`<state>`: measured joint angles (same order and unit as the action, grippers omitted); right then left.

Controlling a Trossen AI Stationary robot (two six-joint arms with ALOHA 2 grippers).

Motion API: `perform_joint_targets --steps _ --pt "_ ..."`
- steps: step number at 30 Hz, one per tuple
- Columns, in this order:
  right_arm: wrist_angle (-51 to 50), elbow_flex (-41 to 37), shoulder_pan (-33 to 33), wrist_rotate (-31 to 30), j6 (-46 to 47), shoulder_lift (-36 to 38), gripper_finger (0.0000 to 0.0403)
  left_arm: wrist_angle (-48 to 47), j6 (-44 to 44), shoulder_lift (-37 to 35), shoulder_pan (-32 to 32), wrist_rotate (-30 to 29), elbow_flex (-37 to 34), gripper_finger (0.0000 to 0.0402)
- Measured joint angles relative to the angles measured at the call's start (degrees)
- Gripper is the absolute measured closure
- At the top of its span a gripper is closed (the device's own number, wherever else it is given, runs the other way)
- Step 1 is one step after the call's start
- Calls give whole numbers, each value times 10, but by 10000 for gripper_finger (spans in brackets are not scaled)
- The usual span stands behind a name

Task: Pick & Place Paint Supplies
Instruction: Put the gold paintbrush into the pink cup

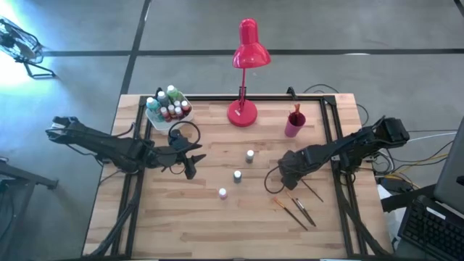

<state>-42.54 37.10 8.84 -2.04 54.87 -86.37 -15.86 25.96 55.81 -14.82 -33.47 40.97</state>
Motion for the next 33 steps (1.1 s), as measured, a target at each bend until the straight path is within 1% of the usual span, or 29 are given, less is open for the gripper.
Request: perform_joint_targets --steps 5,12,17,23,33 --pt "-7 12 0 1 -20 0 388 0 0 0 0 0 0 204" --pt "-21 45 0 -1 -48 0 395 0 0 0 0 0 0 204" --pt "-23 69 0 -20 -58 24 395 -1 -13 0 0 0 0 204" --pt "-21 78 1 -50 -57 87 395 -2 -19 0 0 0 0 204" --pt "-14 80 2 -136 -58 226 395 -6 -19 0 0 0 0 204"
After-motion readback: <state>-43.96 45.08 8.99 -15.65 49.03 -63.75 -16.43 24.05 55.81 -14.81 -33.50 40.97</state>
